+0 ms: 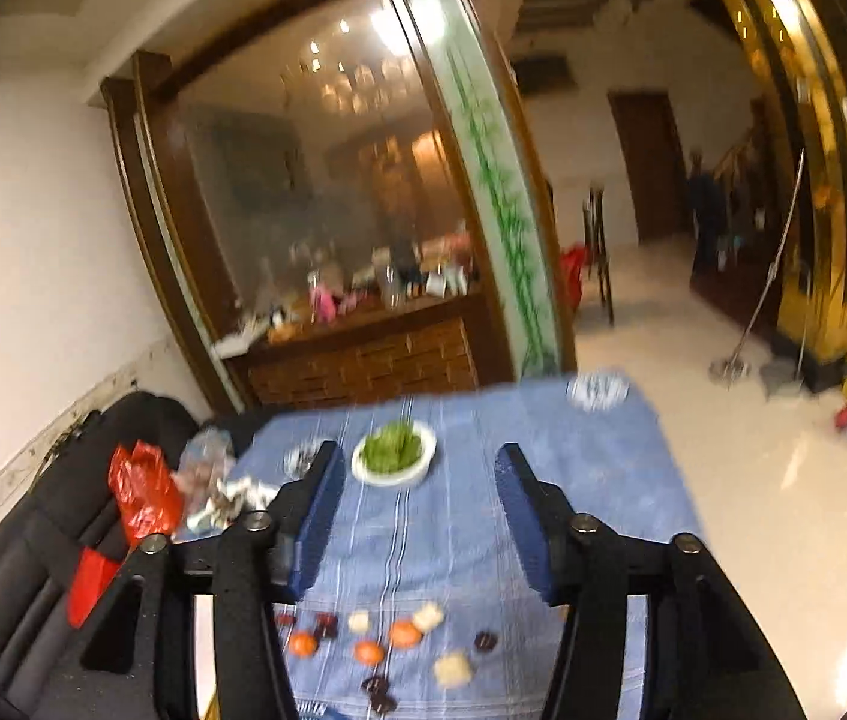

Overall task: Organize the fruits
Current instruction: 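Grasp an orange with the left tool while the right tool grasps a pale cylindrical piece, then carry both items over the yellow-rimmed tray and open both tools to drop them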

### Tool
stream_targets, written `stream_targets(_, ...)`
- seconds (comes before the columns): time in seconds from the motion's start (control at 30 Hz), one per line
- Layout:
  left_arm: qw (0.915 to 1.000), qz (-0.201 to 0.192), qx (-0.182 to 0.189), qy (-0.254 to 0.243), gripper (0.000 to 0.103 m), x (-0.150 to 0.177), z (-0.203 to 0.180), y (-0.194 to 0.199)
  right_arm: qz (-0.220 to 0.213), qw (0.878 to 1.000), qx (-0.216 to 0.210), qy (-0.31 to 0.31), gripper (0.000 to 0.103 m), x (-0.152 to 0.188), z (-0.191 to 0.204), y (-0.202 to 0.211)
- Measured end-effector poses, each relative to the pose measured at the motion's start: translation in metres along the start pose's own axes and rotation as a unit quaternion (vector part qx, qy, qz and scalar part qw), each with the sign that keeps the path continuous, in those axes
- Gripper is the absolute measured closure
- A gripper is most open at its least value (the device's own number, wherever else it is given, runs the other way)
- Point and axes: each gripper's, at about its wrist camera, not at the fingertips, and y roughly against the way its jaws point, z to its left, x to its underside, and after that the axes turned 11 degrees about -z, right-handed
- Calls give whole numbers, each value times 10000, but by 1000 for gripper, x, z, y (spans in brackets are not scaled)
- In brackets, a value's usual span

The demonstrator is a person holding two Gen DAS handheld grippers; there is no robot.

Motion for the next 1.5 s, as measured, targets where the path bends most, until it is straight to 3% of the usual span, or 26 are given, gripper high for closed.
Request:
stream_targets(0.07, 9993, 208, 322, 46, 0, 21, -10, -6, 103, 9999, 11, 123, 26, 8, 7, -2)
stream_targets(0.17, 9883, 884, 1158, 452, 0, 78, -39, -12, 895, 9951, -136, 388, 25, 70, 16, -32)
stream_targets(0.2, 9816, 1153, 1398, 603, 0, 101, -49, -16, 1278, 9906, -166, 447, 25, 106, 17, -49)
stream_targets(0.27, 9602, 1767, 1935, 965, 0, 154, -77, -23, 1840, 9819, -179, 420, 32, 158, 10, -74)
stream_targets(0.3, 9491, 2021, 2162, 1075, 0, 179, -90, -27, 2228, 9741, -125, 357, 44, 194, 4, -93)
stream_targets(0.33, 9381, 2289, 2334, 1148, 2, 204, -104, -33, 2378, 9707, -64, 336, 52, 210, -2, -100)
stream_targets(0.37, 9270, 2580, 2450, 1188, 13, 229, -120, -36, 2534, 9668, 36, 341, 53, 229, -8, -111)
stream_targets(0.4, 9163, 2828, 2570, 1199, 32, 249, -132, -41, 2609, 9648, 93, 328, 53, 243, -13, -120)
stream_targets(0.47, 8892, 3382, 2807, 1273, 47, 285, -154, -51, 2695, 9628, 87, 196, 53, 258, -23, -133)
stream_targets(0.53, 8686, 3782, 2876, 1406, 47, 313, -169, -58, 2762, 9610, 3, 147, 53, 267, -26, -145)
stream_targets(0.57, 8624, 3931, 2880, 1372, 47, 324, -178, -62, 2768, 9607, 0, 203, 53, 271, -26, -150)
stream_targets(0.7, 8615, 4013, 2949, 989, 47, 337, -213, -62, 2849, 9582, -134, 228, 54, 286, -28, -164)
stream_targets(0.73, 8597, 4053, 2976, 897, 47, 340, -222, -65, 2704, 9623, -132, 264, 62, 288, -28, -161)
stream_targets(1.07, 8581, 4020, 3187, 203, 47, 374, -292, -81, 2625, 9636, -333, -395, 62, 283, -45, -155)
stream_targets(1.2, 8474, 4134, 3331, -41, 48, 390, -308, -81, 2526, 9659, -372, -429, 62, 278, -45, -153)
stream_targets(1.23, 8424, 4196, 3380, -42, 51, 394, -311, -81, 2531, 9659, -389, -386, 62, 278, -43, -153)
stream_targets(1.27, 8422, 4196, 3384, -49, 65, 397, -311, -79, 2539, 9658, -395, -350, 62, 279, -41, -153)
stream_targets(1.3, 8467, 4111, 3379, -55, 73, 395, -310, -77, 2556, 9655, -402, -287, 62, 280, -38, -153)
stream_targets(1.37, 8458, 4144, 3357, 122, 73, 390, -304, -76, 2574, 9652, -408, -219, 62, 282, -36, -154)
stream_targets(1.5, 8667, 3868, 3117, 455, 73, 366, -273, -70, 2530, 9666, -387, -112, 62, 283, -35, -153)
